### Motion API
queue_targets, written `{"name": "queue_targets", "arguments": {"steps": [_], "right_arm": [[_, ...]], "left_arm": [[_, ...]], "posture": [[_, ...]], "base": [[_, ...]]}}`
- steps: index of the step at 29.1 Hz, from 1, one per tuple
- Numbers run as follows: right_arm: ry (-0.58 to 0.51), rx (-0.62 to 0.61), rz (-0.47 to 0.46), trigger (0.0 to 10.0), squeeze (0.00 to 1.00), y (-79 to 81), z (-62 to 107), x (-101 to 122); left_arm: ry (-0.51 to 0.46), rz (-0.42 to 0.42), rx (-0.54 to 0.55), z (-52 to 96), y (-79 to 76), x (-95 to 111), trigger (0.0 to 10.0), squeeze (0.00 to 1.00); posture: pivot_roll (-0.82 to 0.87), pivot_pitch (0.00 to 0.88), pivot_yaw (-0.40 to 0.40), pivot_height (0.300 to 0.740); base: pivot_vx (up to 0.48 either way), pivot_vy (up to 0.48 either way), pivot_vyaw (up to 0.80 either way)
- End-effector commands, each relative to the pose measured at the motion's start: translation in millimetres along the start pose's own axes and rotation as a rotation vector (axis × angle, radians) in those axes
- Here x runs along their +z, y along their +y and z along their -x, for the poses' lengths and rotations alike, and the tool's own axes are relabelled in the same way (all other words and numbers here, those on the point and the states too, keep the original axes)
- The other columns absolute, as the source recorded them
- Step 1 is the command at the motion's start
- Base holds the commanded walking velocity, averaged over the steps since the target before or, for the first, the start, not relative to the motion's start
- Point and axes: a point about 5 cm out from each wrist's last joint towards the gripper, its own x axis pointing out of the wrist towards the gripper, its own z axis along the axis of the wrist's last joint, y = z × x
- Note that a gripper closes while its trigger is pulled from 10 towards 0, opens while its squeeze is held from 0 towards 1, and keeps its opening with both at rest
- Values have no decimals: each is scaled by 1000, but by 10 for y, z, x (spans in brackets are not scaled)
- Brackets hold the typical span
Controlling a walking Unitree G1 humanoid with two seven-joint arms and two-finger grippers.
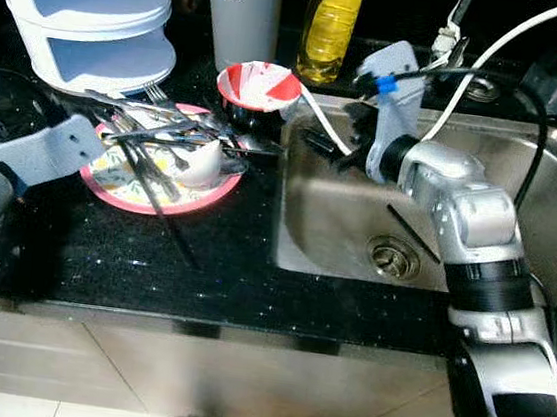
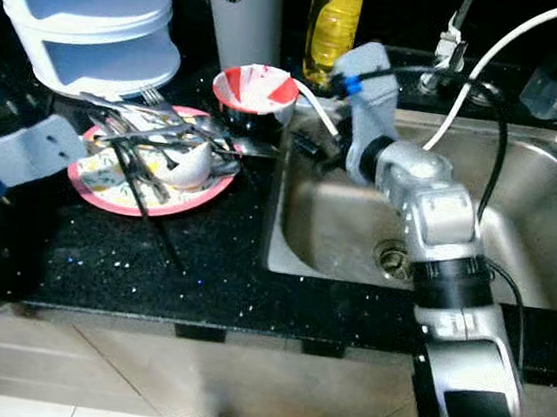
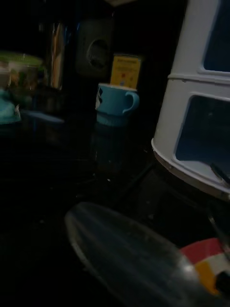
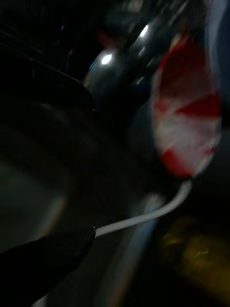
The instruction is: Kitchen organization
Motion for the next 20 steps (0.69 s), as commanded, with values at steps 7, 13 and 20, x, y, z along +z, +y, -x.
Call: {"name": "queue_targets", "arguments": {"steps": [7, 13, 20], "right_arm": [[154, -16, 35, 10000, 0, -107, 14, -294], [147, 4, -46, 10000, 0, -123, -14, -240], [79, -2, -204, 10000, 0, -124, -30, -137]], "left_arm": [[130, 812, 149, -69, 149, -15, 10000, 0], [176, 1091, 124, -95, 112, 26, 10000, 0], [272, 1261, 139, -212, 91, -77, 10000, 514]], "posture": [[132, 60, -14, 740], [123, 58, -7, 740], [118, 48, -4, 740]], "base": [[0, 0, 0], [0, 0, 0], [0, 0, 0]]}}
